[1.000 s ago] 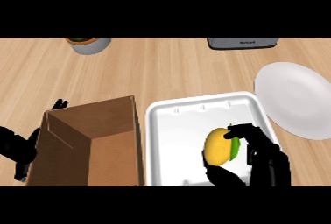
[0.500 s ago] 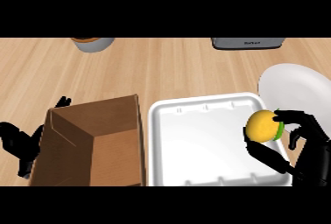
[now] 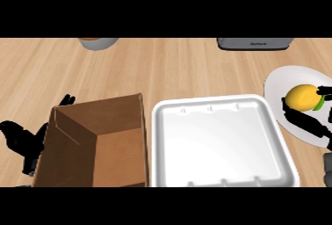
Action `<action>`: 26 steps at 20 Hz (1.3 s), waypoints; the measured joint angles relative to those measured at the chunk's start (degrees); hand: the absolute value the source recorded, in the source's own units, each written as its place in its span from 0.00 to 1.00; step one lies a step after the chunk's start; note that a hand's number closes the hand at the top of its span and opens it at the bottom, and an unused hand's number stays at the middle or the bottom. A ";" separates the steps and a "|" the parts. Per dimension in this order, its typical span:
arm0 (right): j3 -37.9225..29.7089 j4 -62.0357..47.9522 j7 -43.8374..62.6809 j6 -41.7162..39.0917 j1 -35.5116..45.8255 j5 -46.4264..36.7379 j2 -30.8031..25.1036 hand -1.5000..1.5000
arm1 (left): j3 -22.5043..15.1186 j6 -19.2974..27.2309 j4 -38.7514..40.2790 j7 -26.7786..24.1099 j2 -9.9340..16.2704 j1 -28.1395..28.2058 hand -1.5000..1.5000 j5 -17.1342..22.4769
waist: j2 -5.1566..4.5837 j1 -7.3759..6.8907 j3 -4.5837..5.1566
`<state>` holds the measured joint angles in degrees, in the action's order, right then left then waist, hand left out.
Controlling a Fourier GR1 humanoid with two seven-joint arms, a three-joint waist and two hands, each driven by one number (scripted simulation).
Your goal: Pick the lemon from the tray and place it in the plate
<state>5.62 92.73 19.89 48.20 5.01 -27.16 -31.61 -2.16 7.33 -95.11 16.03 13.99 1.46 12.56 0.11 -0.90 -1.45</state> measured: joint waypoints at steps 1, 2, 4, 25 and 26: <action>-1.08 -2.00 -1.99 -0.30 0.70 2.02 -0.55 1.00 | 0.00 -0.33 0.07 0.10 0.18 -0.05 0.50 0.02 | -0.04 -0.10 0.02; -2.20 -3.81 -3.87 -0.74 1.50 4.00 -1.08 1.00 | 0.04 -0.41 0.10 0.38 0.15 -0.17 0.50 0.11 | -0.05 -0.13 0.01; -4.48 -7.77 -7.65 -2.16 3.24 7.79 -2.12 1.00 | 0.02 -0.55 0.14 0.14 -0.06 -0.24 0.50 0.01 | -0.08 -0.32 0.00; -16.36 -48.67 -37.99 -28.55 19.74 27.78 -2.46 0.00 | 0.07 -1.53 1.13 -0.22 -1.29 -1.81 0.50 -1.04 | -0.67 -1.64 0.00; -17.99 -49.84 -39.71 -29.62 20.31 29.29 -2.70 0.00 | 0.14 -1.59 0.98 -0.27 -1.33 -1.59 0.50 -0.99 | -0.63 -1.54 0.00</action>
<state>-12.37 42.89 -19.82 18.58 25.32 2.12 -34.31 -2.02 5.75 -94.13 15.76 12.66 -0.13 11.58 -0.52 -2.45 -1.45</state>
